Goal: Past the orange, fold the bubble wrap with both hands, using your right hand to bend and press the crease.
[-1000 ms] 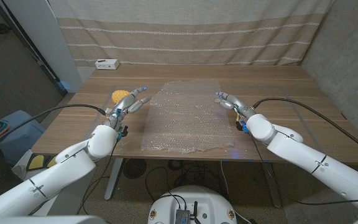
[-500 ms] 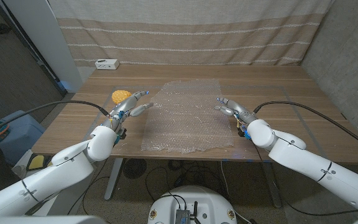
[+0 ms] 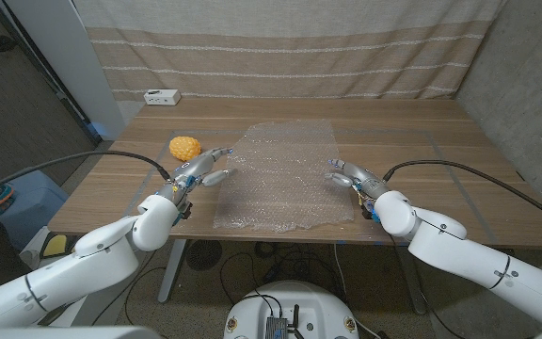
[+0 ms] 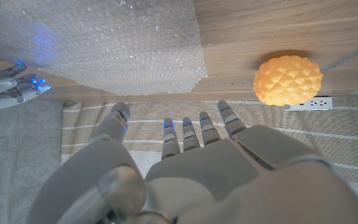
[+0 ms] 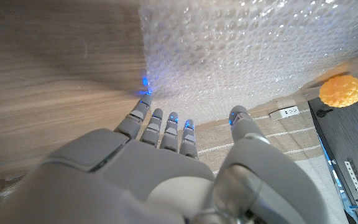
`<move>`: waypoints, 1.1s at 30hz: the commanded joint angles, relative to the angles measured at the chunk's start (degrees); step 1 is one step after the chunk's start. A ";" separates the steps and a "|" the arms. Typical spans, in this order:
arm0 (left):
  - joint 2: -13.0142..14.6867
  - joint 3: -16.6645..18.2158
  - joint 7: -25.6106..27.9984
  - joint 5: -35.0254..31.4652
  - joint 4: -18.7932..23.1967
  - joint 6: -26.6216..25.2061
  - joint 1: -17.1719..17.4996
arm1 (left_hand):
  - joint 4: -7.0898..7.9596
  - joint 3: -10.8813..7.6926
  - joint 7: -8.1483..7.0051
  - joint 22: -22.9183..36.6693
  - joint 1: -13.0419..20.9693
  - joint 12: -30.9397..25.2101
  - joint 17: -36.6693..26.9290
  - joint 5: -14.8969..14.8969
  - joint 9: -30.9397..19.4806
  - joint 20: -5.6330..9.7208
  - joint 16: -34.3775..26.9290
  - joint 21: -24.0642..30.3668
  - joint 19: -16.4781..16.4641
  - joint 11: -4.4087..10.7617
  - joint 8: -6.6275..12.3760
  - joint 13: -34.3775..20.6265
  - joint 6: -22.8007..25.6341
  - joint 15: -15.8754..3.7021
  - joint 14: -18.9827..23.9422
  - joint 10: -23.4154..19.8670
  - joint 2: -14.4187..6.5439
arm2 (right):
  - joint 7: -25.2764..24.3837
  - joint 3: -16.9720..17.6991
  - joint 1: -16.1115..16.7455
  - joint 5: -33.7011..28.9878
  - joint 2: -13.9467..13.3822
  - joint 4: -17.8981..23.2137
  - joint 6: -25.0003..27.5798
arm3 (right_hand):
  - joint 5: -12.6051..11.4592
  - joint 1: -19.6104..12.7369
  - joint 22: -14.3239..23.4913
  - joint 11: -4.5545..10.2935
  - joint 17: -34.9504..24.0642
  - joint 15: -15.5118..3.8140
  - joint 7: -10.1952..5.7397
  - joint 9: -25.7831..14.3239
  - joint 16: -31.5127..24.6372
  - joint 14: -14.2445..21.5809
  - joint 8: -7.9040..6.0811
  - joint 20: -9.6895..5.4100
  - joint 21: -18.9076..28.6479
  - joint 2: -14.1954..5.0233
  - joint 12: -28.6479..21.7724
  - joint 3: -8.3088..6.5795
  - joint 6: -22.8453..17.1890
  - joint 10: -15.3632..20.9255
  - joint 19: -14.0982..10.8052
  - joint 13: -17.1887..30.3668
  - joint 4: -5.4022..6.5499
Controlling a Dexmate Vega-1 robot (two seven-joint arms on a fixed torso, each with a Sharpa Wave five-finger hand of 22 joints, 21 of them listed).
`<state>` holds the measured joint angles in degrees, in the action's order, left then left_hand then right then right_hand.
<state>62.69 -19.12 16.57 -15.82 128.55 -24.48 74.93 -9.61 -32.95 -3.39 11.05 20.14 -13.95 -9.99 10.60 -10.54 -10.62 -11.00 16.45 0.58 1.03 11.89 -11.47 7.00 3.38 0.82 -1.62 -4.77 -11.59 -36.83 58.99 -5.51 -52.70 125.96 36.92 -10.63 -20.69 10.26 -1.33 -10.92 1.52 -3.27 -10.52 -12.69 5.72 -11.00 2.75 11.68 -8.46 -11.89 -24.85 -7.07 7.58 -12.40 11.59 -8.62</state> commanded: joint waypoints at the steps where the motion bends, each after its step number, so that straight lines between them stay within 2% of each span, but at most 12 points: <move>1: 4.05 -1.77 -4.45 -4.38 3.71 -3.48 0.35 | -0.32 -0.21 0.12 0.14 0.96 -0.02 -0.22 0.25 -0.07 -0.25 0.06 -0.24 -0.34 0.22 0.29 -0.13 0.34 -0.20 0.07 -0.50 0.00 | 1.08 -1.46 1.87 -2.16 -2.71 4.08 5.09 | -0.11 -0.96 0.17 0.31 -0.13 -0.30 -0.17 -0.29 0.30 0.22 -0.41 -0.01 0.33 -0.05 -0.07 -0.20 -0.73 0.33 -0.38 0.12 -0.37; 9: 6.73 -2.60 -6.52 -8.02 6.41 -7.06 1.38 | -0.57 -0.15 0.19 0.13 1.48 0.06 -0.23 0.20 -0.08 -0.07 0.12 -0.25 -0.60 0.13 0.23 -0.13 0.34 -0.41 -0.04 -0.53 0.56 | 2.78 -4.55 1.23 -6.04 -4.21 8.26 11.42 | -0.13 -1.72 0.15 0.42 -0.08 -0.81 0.02 -0.31 0.40 0.23 -0.60 0.10 0.34 0.09 -0.09 -0.45 -1.30 0.50 -0.47 0.12 -0.73; 17: 9.38 -5.14 -9.49 -14.24 8.30 -10.38 1.15 | -0.79 -0.15 0.07 0.12 2.15 0.17 -0.23 0.16 -0.10 0.00 0.15 -0.25 -0.89 0.24 0.18 -0.13 0.24 -0.40 -0.10 -0.46 1.04 | 5.42 -10.45 -1.20 -13.01 -5.52 13.41 20.74 | -0.07 -2.60 0.12 0.59 -0.02 -1.64 0.15 -0.33 0.51 0.27 -0.74 0.09 0.34 0.43 -0.01 -0.69 -1.81 0.43 -0.58 0.12 -1.14; 20: 9.83 -5.91 -10.25 -16.44 8.56 -10.99 0.94 | -0.99 -0.10 -0.77 0.09 2.93 0.14 -0.23 0.09 -0.11 0.66 0.07 -0.28 -1.15 0.89 0.33 -0.12 0.61 -1.12 0.14 -0.78 1.71 | 6.28 -12.33 -1.97 -15.13 -5.93 14.86 23.68 | -0.04 -2.97 0.11 0.79 0.01 -1.80 0.14 -0.34 0.54 0.30 -0.74 0.07 0.33 0.57 0.06 -0.80 -1.86 0.31 -0.60 0.12 -1.30; 24: 9.94 -8.13 -12.21 -22.04 8.73 -12.50 -0.15 | -1.08 -0.07 -1.38 0.06 3.71 0.07 -0.23 0.03 -0.12 0.73 0.04 -0.30 -1.43 1.09 0.40 -0.11 0.80 -1.23 0.30 -1.18 2.27 | 6.97 -13.68 -2.40 -16.28 -6.33 15.84 25.75 | 0.01 -3.63 0.09 1.04 0.04 -1.95 0.13 -0.35 0.51 0.55 -0.83 -0.04 0.38 0.77 0.01 -1.00 -2.16 0.49 -0.80 0.11 -1.53; 33: 10.13 -8.56 -14.83 -26.55 9.81 -13.67 0.66 | -1.15 -0.01 -2.10 0.02 5.00 0.04 -0.22 -0.13 -0.13 1.06 0.07 -0.40 -1.72 1.49 0.78 -0.09 1.84 -1.57 0.35 -1.64 3.19 | 9.37 -17.50 -3.76 -19.29 -8.56 18.92 31.20 | 0.08 -5.21 0.07 1.14 0.10 -2.47 0.18 -0.37 0.40 1.26 -1.05 -0.12 0.58 1.05 -0.19 -1.53 -2.96 1.24 -1.51 0.10 -1.86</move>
<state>72.07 -26.08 4.95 -35.27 136.96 -35.67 75.37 -10.55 -32.97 -5.17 10.92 24.32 -13.95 -9.99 10.60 -10.53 -9.79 -11.00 16.01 -0.88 2.25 12.11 -11.48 8.31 2.32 1.20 -2.85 -1.79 -4.81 -49.93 56.72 -20.74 -59.04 141.02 61.24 -10.63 -25.06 10.11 -0.37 -10.64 -0.64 -3.07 -10.82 -12.25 6.43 -11.67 2.75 11.92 -7.26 -11.89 -26.07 -9.32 8.09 -13.42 11.58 -10.23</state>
